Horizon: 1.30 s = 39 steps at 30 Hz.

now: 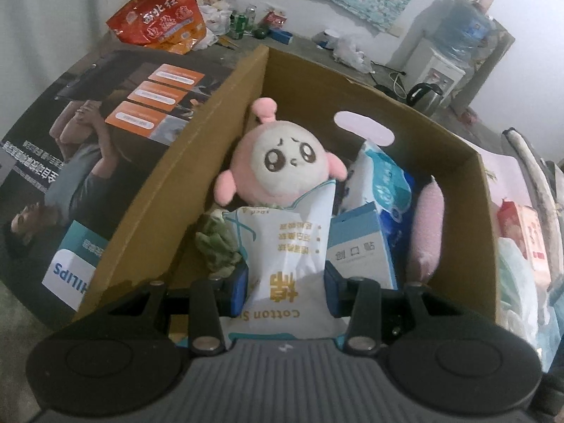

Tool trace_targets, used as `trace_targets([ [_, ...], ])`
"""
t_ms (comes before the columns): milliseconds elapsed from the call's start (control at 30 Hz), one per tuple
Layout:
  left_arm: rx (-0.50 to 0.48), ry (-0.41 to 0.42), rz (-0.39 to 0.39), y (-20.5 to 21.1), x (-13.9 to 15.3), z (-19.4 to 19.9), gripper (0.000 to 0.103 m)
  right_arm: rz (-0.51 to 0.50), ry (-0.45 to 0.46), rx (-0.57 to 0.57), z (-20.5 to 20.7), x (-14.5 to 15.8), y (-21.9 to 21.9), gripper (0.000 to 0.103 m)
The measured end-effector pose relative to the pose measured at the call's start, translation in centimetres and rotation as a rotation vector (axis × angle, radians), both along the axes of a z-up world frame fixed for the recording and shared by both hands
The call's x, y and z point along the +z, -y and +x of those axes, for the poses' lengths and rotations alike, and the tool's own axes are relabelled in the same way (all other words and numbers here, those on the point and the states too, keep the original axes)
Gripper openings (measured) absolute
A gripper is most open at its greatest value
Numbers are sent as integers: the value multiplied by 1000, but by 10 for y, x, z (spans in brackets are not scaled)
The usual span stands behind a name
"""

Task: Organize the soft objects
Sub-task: 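Lower the blue box into the box and open the right tool, then lower the cotton-swab bag into the box and open the left tool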

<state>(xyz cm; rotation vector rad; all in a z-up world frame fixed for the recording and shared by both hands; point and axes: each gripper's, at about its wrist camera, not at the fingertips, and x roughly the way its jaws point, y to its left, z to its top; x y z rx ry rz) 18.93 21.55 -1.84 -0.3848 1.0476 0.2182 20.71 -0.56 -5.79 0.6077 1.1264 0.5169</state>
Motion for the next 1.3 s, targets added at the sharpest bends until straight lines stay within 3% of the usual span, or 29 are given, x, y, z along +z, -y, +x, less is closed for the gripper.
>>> trace_targets([
  [167, 14, -5, -6, -7, -4, 4, 44, 0, -24, 4, 6, -9, -6, 22],
  [267, 16, -5, -2, -9, -5, 4, 44, -13, -35, 20, 8, -14, -11, 27],
  [400, 20, -6, -2, -11, -5, 4, 44, -37, -16, 28, 8, -15, -15, 50],
  [933, 31, 11, -16, -12, 5, -3, 44, -66, 175, 8, -8, 29, 5, 53],
  [1067, 18, 45, -28, -7, 18, -10, 44, -17, 227, 4, -20, 49, 30, 53],
  [1300, -114, 100, -43, 36, 45, -12, 44, 34, 353, -19, -61, 83, 99, 53],
])
